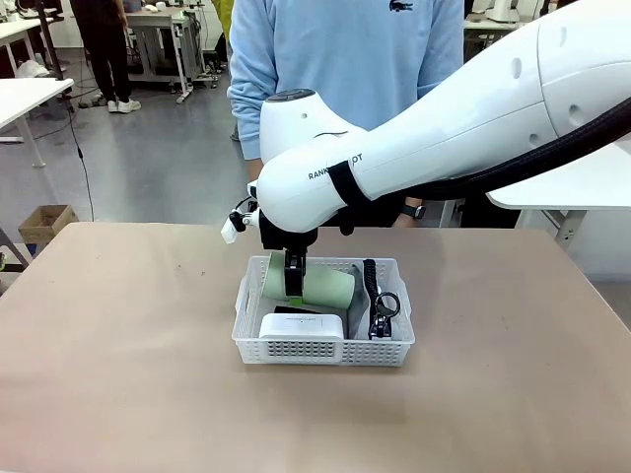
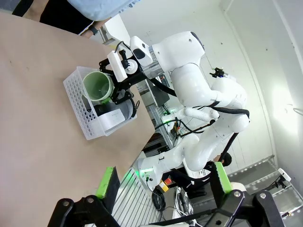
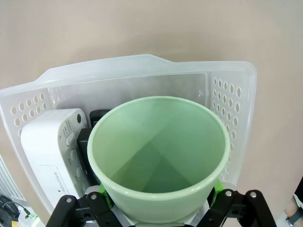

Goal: Efficiently arrange items inside the basket to fit them all.
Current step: Pick up the Reusable plastic cup and place it inside the Organizing basket.

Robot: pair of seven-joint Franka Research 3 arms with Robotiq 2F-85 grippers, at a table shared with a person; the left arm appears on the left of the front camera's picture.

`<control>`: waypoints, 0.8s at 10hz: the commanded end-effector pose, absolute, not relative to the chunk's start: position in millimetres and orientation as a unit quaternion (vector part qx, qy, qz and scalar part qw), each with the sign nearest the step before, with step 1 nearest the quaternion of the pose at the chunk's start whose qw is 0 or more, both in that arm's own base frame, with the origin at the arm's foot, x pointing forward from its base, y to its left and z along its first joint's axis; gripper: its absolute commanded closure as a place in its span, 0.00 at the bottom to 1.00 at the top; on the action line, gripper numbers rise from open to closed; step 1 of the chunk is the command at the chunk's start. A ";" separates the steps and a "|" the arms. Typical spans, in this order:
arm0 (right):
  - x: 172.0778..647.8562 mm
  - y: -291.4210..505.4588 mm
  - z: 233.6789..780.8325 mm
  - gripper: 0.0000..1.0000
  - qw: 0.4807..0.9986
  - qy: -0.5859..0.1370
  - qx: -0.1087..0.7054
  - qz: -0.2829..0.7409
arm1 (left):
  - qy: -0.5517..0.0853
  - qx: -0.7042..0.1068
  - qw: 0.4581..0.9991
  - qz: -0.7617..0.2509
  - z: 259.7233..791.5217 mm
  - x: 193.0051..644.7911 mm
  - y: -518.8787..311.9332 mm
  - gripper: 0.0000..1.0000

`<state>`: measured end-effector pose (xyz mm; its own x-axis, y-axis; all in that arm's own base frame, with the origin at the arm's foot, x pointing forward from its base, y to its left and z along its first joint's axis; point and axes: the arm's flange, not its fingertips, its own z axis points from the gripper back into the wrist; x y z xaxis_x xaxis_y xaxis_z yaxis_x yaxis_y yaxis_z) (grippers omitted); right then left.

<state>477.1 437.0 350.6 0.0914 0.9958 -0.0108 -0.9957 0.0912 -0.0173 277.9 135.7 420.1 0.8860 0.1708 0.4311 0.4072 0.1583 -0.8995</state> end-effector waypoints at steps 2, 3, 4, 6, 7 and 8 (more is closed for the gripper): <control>479.3 441.7 353.8 0.00 0.743 -0.009 -0.022 0.669 | -0.220 -0.647 0.725 -0.083 422.7 275.2 137.0 0.00; 479.1 441.4 353.4 0.00 0.743 -0.007 -0.026 0.669 | -0.220 -0.647 0.725 -0.083 422.7 275.2 137.0 0.00; 478.9 440.7 353.4 0.00 0.744 -0.009 -0.027 0.668 | -0.220 -0.647 0.725 -0.083 422.7 275.2 137.0 0.00; 477.8 439.3 353.5 0.00 0.744 -0.012 -0.028 0.667 | -0.220 -0.647 0.725 -0.083 422.7 275.2 137.0 0.00; 477.4 439.1 353.3 0.00 0.744 -0.012 -0.025 0.668 | -0.220 -0.647 0.725 -0.083 422.7 275.2 137.0 0.00; 477.3 438.9 352.9 0.00 0.743 -0.012 -0.024 0.668 | -0.220 -0.647 0.725 -0.083 422.7 275.2 137.0 0.00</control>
